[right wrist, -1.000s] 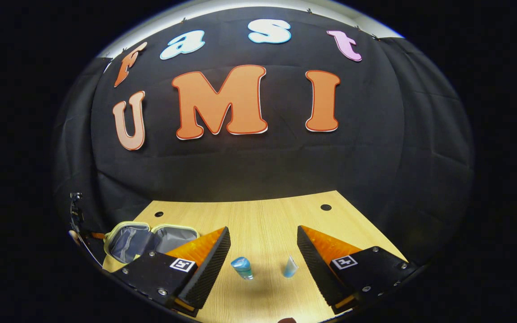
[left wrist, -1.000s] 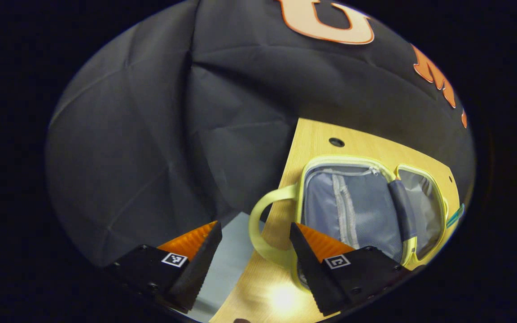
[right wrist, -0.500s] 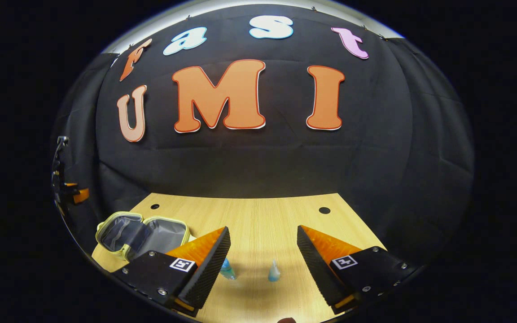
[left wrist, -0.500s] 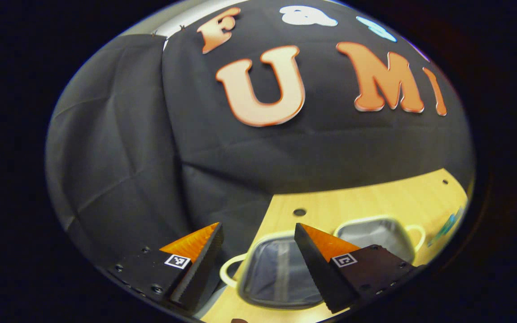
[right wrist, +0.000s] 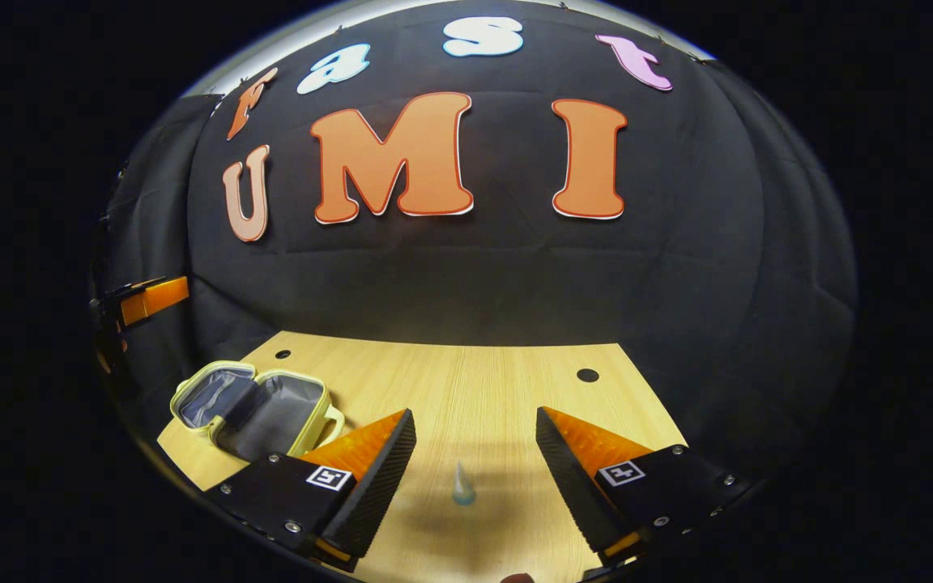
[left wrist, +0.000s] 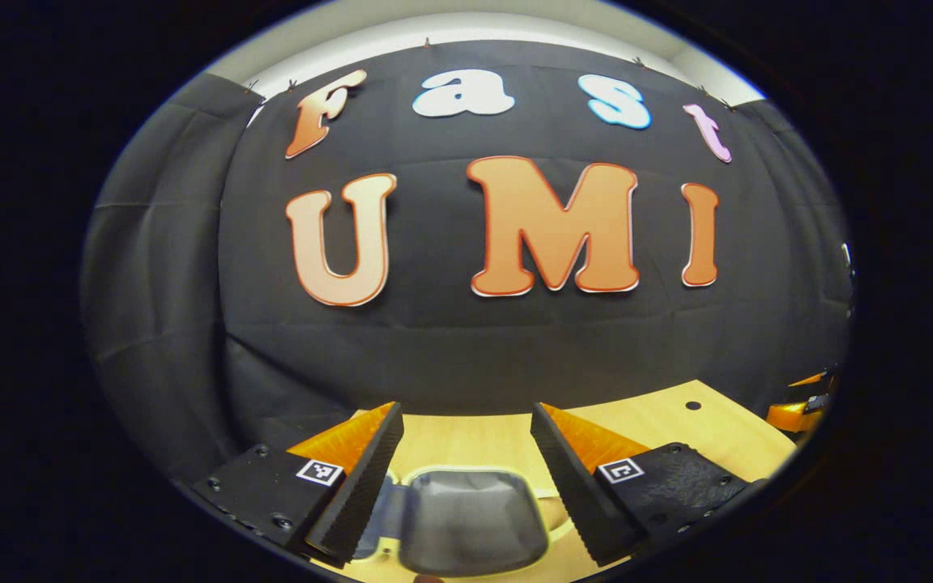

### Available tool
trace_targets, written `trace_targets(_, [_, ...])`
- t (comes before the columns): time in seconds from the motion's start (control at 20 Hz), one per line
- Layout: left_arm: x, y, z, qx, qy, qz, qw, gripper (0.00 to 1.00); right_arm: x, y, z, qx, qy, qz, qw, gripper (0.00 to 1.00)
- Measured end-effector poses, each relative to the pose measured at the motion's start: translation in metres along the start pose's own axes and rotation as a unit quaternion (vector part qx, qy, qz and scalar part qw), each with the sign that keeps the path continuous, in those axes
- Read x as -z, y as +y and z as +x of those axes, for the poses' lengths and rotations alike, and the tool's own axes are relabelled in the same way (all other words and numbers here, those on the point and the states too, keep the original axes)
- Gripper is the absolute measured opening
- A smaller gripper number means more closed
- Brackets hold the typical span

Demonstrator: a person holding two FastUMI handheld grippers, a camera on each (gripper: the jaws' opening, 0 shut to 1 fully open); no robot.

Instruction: First open the suitcase, pack the skin care products into it, and then close the suitcase.

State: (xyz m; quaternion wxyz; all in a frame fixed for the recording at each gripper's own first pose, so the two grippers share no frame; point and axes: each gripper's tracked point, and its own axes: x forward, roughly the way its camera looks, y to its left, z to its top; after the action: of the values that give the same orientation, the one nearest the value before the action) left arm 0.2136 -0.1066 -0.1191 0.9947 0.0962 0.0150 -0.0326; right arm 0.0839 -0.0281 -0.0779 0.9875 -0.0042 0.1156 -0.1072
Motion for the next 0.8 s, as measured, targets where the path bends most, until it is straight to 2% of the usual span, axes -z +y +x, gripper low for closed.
trace_targets(0.15, [0.015, -0.068, -0.004, 0.031, 0.003, 0.014, 0.999, 1.00, 0.008, -0.014, 0.002, -0.010, 0.008, -0.002, 1.000, 0.95])
trace_targets(0.4, [0.083, -0.160, -0.010, 0.082, 0.056, 0.001, 0.995, 1.00, 0.028, -0.037, -0.006, -0.014, 0.024, -0.007, 1.000, 0.95])
trace_targets(0.55, [0.121, -0.202, -0.012, 0.112, 0.081, 0.006, 0.990, 0.98, 0.042, -0.052, -0.010, -0.010, 0.038, -0.001, 0.999, 0.95])
trace_targets(0.8, [0.179, -0.248, -0.004, 0.139, 0.128, 0.017, 0.982, 0.98, 0.060, -0.077, -0.011, 0.004, 0.056, 0.003, 0.998, 0.95])
